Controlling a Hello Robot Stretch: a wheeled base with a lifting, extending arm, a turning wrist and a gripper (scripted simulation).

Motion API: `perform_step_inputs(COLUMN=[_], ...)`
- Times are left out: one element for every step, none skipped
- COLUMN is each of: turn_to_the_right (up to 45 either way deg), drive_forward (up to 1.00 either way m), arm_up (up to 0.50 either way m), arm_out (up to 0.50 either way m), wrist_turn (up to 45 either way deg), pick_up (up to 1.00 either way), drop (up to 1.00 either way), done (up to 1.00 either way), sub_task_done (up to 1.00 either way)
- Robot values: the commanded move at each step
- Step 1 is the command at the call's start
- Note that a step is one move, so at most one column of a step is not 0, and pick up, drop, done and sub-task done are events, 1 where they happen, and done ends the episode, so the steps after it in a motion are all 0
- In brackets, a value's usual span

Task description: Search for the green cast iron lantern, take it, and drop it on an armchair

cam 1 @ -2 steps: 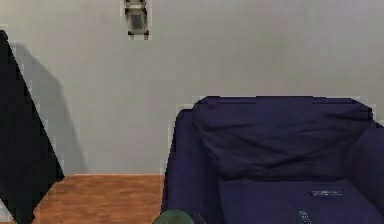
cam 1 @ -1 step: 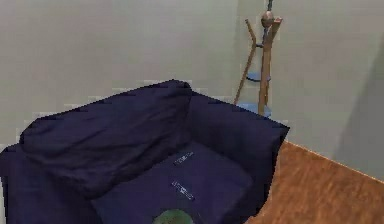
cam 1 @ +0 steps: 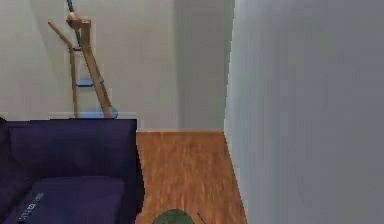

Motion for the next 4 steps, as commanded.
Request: perform_step_inputs(turn_to_the_right=[0.0, -45.0, -39.0, 45.0], drive_forward=[0.6, 0.0, 0.0, 0.0], arm_up=[0.0, 0.0, 0.0, 0.0], arm_out=[0.0, 0.0, 0.0, 0.0], wrist_turn=[0.0, 0.0, 0.0, 0.0], pick_up=[0.0, 0.0, 0.0, 0.0], drop=[0.0, 0.0, 0.0, 0.0], done=[0.0, 0.0, 0.0, 0.0], sub_task_done=[0.0, 0.0, 0.0, 0.0])
